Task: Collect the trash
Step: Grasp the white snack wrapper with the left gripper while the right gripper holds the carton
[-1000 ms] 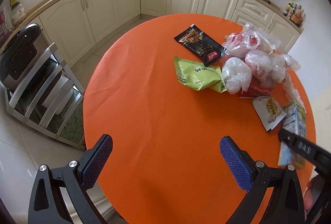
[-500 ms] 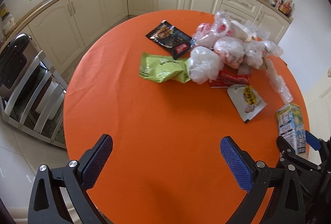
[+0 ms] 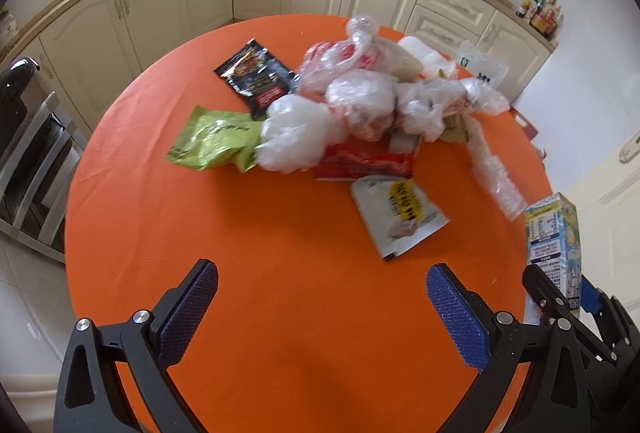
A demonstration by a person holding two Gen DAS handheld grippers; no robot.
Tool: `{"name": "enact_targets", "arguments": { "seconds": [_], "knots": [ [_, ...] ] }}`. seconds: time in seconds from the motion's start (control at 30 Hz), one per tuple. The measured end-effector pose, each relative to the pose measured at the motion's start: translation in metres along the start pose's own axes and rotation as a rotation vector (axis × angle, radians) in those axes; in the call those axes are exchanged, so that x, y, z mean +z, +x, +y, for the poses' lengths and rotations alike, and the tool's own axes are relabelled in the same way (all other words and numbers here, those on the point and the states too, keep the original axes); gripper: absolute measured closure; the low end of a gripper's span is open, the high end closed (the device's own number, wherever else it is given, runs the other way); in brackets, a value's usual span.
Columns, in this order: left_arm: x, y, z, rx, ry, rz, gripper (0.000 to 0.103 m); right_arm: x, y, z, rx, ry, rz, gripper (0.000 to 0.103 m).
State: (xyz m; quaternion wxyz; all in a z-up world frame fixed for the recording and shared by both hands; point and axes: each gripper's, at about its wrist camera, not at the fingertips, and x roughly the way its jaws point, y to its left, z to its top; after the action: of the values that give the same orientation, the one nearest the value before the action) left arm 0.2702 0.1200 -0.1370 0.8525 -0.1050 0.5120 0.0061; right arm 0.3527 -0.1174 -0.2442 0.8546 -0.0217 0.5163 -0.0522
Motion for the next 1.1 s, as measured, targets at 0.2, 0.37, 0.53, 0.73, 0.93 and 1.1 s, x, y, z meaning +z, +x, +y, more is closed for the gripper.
{"name": "enact_targets", "arguments": {
  "seconds": [0.2, 0.37, 0.53, 0.73, 0.93, 1.1],
  "knots": [
    [0.018, 0.025, -0.032, 0.032, -0.055, 0.009, 0.001, 0.023, 0.008, -0.023, 0.019, 0.019, -0.041, 0.050],
    [0.027, 0.052, -0.045, 0.110, -0.122, 0.025, 0.001, 0.039, 0.022, -0.027, 0.074, -0.006, -0.056, 0.050],
    [0.029, 0.071, -0.051, 0.162, -0.132, 0.020, 0.006, 0.047, 0.033, -0.022, 0.140, -0.029, -0.054, 0.050],
    [0.019, 0.071, -0.057, 0.202, -0.083, -0.050, 0.040, 0.051, 0.042, -0.025, 0.176, -0.018, -0.057, 0.050],
    [0.012, 0.070, -0.057, 0.172, -0.052, -0.068, 0.058, 0.048, 0.044, -0.026, 0.181, -0.008, -0.046, 0.050],
    [0.016, 0.065, -0.054, 0.128, -0.026, -0.050, 0.067, 0.046, 0.041, -0.028, 0.179, 0.003, -0.043, 0.050]
  ]
}}
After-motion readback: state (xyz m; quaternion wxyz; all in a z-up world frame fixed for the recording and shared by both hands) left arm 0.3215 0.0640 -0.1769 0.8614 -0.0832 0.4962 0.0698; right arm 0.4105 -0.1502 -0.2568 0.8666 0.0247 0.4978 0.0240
